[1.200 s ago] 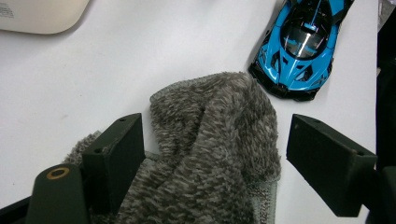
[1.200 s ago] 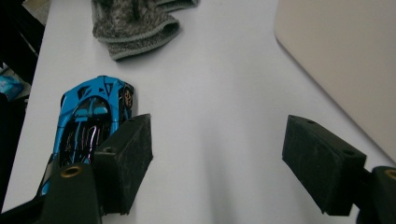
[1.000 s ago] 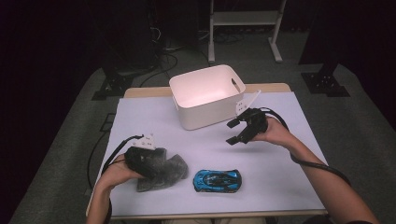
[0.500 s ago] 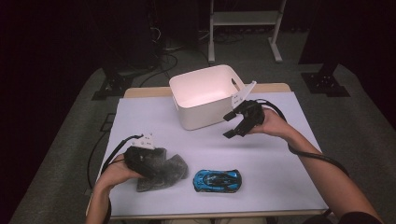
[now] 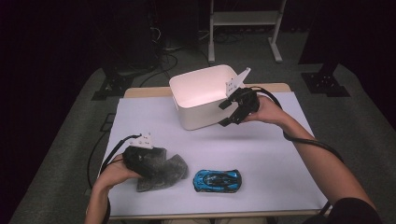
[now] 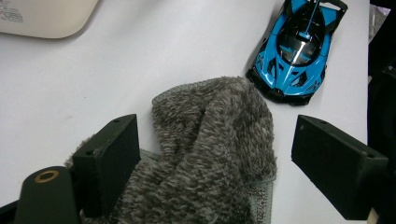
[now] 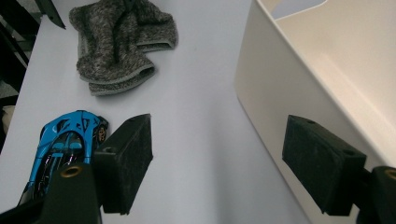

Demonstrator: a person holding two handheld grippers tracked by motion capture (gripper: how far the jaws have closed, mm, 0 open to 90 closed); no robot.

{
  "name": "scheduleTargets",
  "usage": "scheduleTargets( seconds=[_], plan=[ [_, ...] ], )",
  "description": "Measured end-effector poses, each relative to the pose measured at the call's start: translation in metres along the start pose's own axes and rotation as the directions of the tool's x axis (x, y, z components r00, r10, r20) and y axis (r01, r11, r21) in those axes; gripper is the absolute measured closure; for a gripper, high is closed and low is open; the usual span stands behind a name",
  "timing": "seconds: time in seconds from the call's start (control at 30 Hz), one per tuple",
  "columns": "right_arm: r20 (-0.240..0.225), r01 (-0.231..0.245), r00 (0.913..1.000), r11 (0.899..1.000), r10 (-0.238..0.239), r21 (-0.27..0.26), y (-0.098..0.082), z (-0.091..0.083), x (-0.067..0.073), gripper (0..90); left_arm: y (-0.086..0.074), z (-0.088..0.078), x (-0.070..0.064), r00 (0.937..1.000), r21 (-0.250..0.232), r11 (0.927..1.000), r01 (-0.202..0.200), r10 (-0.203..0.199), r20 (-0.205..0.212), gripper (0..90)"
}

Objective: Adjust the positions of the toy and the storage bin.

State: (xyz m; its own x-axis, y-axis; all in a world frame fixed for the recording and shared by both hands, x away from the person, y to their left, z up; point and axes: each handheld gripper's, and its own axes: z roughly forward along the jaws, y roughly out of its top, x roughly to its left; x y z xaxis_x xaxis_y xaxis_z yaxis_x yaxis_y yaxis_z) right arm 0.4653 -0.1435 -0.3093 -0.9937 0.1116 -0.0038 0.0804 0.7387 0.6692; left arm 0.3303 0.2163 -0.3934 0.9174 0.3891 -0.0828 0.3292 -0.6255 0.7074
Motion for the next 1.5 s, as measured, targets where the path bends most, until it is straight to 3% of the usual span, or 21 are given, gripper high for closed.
scheduleTargets(
  seconds=[0.27,0.67,1.1,1.5],
  plan=[
    [0.015,0.018,0.9997,1.0,-0.018,0.018,0.01,-0.003,-0.01,23.0,-0.001,-0.002,0.0,1.0,-0.002,1.0,0.001,-0.001,-0.002,14.4],
    [0.031,0.026,0.9992,0.999,-0.027,0.031,0.023,-0.003,-0.036,23.0,-0.002,-0.005,0.0,0.9998,0.001,0.9999,0.011,-0.011,-0.018,10.7],
    [0.021,0.021,0.9995,0.997,-0.023,0.074,0.029,0.014,-0.056,23.7,-0.005,-0.006,0.001,0.9996,0.003,0.9997,0.025,-0.025,-0.017,10.3],
    [0.017,0.014,0.9997,0.995,-0.016,0.099,0.026,0.027,-0.066,32.3,-0.006,-0.007,0.001,0.9997,0.003,0.9998,0.021,-0.021,-0.015,10.3]
  ],
)
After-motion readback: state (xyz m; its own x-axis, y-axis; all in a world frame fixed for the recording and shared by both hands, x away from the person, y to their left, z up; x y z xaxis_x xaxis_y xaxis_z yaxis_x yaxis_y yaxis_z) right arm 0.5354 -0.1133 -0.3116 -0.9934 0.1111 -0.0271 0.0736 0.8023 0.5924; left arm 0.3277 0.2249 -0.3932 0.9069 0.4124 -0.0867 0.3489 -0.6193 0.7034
